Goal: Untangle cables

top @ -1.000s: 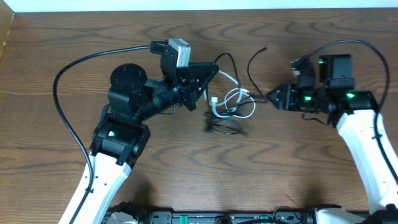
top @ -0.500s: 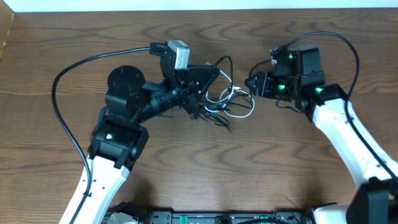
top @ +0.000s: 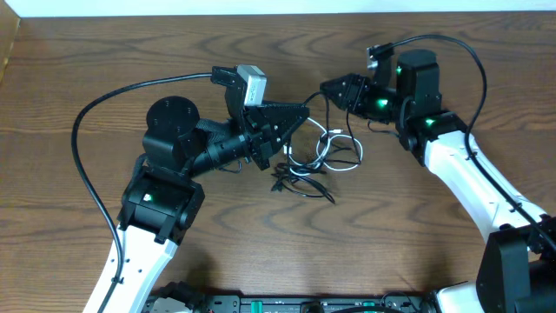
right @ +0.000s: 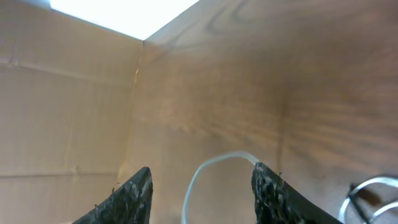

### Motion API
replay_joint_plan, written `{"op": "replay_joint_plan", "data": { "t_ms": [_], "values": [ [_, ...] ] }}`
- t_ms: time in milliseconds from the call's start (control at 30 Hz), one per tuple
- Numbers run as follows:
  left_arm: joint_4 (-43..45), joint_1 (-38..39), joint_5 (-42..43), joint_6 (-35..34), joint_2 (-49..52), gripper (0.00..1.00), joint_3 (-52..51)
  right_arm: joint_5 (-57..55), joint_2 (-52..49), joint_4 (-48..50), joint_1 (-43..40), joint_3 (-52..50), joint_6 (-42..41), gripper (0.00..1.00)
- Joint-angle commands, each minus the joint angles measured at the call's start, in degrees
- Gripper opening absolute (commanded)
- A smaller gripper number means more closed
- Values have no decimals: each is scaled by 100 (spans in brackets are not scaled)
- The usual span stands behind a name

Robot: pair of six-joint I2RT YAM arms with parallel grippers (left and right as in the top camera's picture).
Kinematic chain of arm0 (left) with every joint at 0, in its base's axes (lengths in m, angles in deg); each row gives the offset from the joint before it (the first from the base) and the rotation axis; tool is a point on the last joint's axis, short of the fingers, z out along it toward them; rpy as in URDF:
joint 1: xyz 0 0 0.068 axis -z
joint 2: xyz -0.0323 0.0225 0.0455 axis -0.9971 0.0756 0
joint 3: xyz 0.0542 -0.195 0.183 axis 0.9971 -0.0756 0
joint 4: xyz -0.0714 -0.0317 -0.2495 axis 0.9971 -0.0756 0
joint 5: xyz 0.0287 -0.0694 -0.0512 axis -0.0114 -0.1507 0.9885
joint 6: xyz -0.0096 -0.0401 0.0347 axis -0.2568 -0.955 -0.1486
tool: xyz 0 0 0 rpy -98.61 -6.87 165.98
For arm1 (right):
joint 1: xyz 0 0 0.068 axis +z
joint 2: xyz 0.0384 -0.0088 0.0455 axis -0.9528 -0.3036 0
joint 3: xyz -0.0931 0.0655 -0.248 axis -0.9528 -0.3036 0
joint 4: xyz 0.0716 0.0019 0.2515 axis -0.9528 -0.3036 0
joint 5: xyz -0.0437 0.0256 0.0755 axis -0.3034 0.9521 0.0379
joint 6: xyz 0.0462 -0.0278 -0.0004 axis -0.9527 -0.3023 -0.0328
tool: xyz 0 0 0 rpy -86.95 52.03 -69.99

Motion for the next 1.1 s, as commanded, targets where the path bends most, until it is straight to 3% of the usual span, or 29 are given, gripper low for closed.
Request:
{"op": "replay_joint_plan", "data": {
  "t_ms": [0,200,433,767,1067],
  "values": [
    [28,9,146,35,-85,8,9,542,2,-179,229,-4,46,48],
    [44,9,146,76,-85,8,9,470,2,-586,765,-7,280,48],
    [44,9,170,72,-87,8,9,-588,-4,-1189,1196,-7,625,49],
    [50,9,212,76,-90,8,9,-474,-7,-1333,1449,-7,957,54],
    [313,9,214,74,-98,8,9,-389,-9,-1558,1464,-7,1180,53]
  ]
}}
